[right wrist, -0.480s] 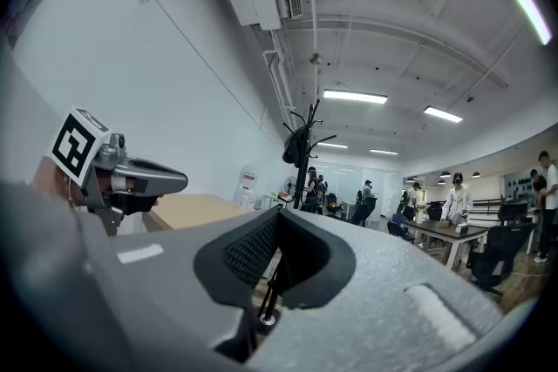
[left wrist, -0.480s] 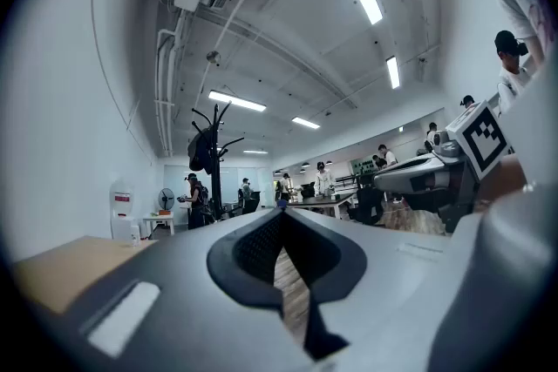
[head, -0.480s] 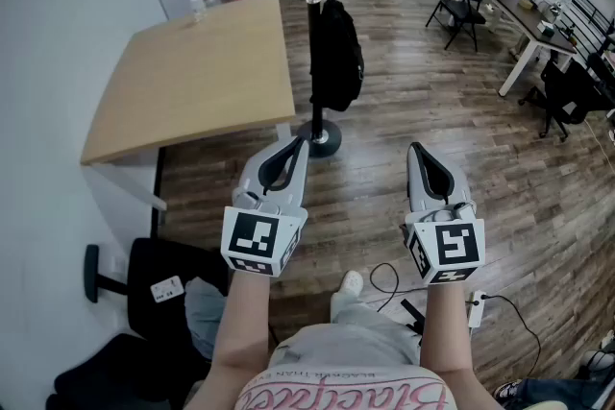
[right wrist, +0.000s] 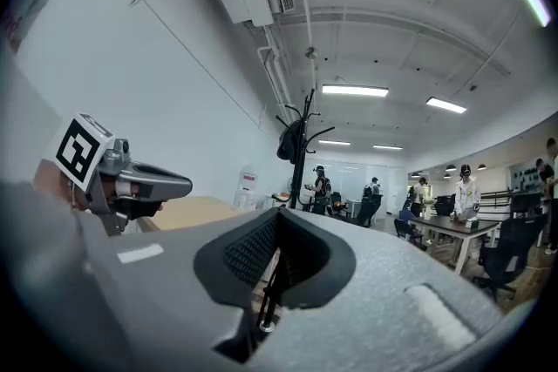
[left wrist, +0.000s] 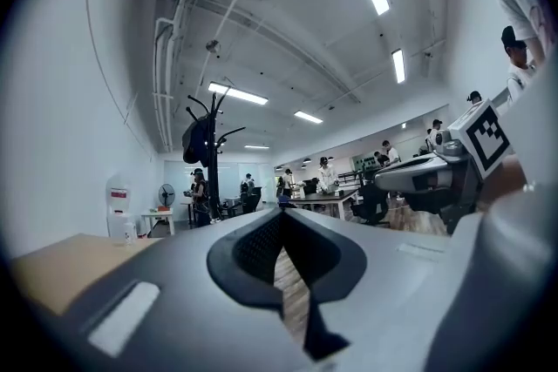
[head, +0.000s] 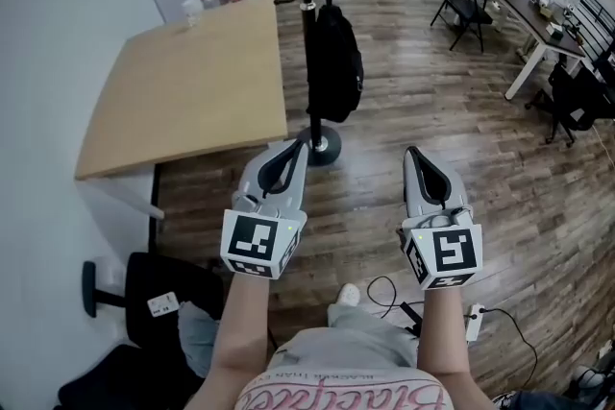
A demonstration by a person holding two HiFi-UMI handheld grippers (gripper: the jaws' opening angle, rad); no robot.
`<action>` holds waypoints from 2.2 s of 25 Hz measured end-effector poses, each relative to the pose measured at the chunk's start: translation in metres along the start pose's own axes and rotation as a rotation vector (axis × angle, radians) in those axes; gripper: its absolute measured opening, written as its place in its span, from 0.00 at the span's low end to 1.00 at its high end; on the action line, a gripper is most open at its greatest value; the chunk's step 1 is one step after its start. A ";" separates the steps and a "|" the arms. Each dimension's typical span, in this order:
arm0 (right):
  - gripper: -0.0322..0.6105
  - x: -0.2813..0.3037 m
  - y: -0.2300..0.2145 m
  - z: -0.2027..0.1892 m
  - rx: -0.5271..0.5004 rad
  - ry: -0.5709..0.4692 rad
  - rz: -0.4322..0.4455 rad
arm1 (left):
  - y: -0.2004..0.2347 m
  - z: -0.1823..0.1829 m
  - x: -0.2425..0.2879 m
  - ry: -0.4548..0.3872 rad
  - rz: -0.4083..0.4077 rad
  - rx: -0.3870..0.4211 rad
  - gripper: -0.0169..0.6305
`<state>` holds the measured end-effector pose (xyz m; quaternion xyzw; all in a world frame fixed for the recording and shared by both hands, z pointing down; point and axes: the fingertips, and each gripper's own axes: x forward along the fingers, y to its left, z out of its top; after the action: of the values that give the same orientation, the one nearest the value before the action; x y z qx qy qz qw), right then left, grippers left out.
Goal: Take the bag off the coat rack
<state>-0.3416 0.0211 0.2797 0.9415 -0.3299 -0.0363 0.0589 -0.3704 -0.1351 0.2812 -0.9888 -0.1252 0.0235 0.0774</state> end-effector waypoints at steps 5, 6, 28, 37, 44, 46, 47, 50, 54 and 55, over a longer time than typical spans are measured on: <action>0.05 0.031 -0.034 -0.009 0.005 0.007 0.026 | 0.000 -0.004 0.044 0.009 0.008 0.002 0.05; 0.05 0.036 -0.040 -0.010 0.007 0.003 0.031 | 0.000 -0.005 0.051 0.008 0.011 0.002 0.05; 0.05 0.125 -0.118 -0.043 -0.036 0.022 0.070 | 0.017 -0.025 0.190 -0.002 -0.010 -0.004 0.05; 0.05 0.214 -0.187 -0.064 -0.024 0.055 0.062 | 0.045 -0.040 0.310 0.015 -0.026 -0.032 0.05; 0.05 0.311 -0.228 -0.082 0.011 0.073 0.093 | 0.099 -0.061 0.397 0.045 0.030 -0.048 0.05; 0.05 0.336 -0.234 -0.085 0.004 0.075 0.106 | 0.113 -0.065 0.416 0.050 0.045 -0.049 0.05; 0.05 0.348 -0.238 -0.086 0.002 0.075 0.108 | 0.118 -0.067 0.424 0.053 0.050 -0.046 0.05; 0.05 0.376 -0.247 -0.087 0.005 0.068 0.122 | 0.134 -0.071 0.441 0.057 0.073 -0.040 0.05; 0.05 0.405 -0.248 -0.083 0.004 0.060 0.159 | 0.154 -0.069 0.450 0.060 0.109 -0.038 0.05; 0.05 0.411 -0.248 -0.084 0.007 0.059 0.166 | 0.158 -0.070 0.452 0.061 0.118 -0.038 0.05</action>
<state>0.1410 -0.0365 0.3172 0.9118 -0.4050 -0.0021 0.0680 0.1102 -0.1834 0.3128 -0.9960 -0.0649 -0.0045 0.0611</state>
